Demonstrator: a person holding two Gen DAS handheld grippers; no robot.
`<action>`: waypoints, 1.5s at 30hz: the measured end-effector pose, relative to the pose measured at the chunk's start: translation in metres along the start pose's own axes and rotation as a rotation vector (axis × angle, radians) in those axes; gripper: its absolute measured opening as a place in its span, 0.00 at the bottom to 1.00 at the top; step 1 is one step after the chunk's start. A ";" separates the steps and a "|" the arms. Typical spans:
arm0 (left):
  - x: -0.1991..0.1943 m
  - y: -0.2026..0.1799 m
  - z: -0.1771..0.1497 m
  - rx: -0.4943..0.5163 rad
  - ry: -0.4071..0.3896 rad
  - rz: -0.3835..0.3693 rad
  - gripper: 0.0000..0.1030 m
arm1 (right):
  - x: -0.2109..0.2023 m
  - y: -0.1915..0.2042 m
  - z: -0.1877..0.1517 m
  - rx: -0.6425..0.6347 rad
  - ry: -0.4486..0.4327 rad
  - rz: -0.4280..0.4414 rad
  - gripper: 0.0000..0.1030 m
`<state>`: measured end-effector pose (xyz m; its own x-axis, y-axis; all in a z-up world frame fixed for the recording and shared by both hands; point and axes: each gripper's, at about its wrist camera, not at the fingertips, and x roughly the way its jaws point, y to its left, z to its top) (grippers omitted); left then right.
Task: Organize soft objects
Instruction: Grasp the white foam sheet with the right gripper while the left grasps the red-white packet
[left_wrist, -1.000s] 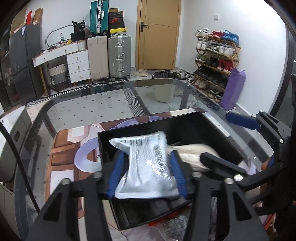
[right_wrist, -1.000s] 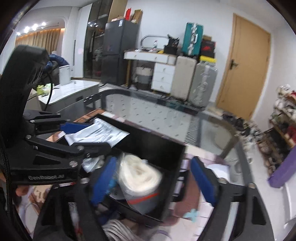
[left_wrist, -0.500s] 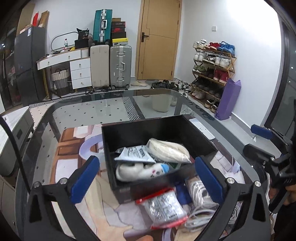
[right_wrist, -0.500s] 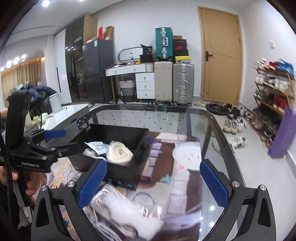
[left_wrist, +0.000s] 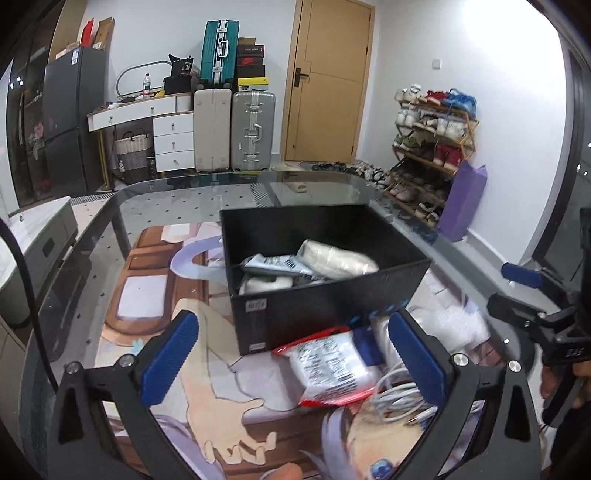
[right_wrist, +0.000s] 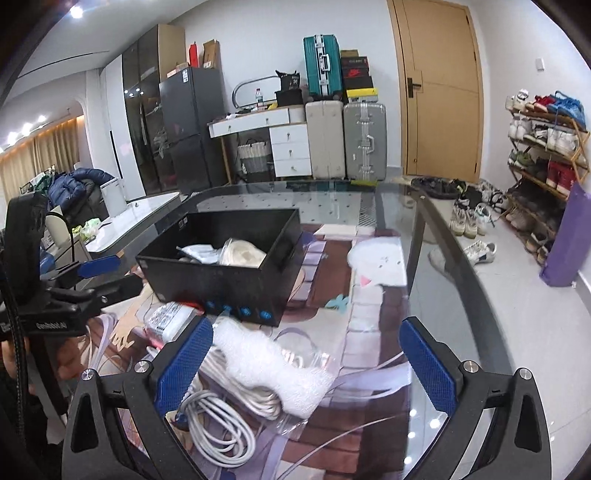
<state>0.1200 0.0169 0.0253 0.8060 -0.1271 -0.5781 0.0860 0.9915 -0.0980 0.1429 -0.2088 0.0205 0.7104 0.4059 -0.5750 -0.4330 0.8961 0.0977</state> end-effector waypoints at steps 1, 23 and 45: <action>0.001 0.000 -0.001 0.005 0.002 0.011 1.00 | 0.001 0.002 -0.001 0.000 0.004 0.001 0.99; 0.015 0.002 -0.018 0.014 0.074 -0.013 1.00 | 0.042 0.003 -0.032 0.104 0.120 0.042 0.99; 0.023 -0.003 -0.017 0.035 0.134 -0.025 1.00 | 0.028 0.007 -0.027 0.113 0.014 0.083 0.73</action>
<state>0.1280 0.0105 -0.0013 0.7181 -0.1519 -0.6792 0.1269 0.9881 -0.0868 0.1449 -0.1964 -0.0168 0.6661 0.4780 -0.5726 -0.4242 0.8742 0.2362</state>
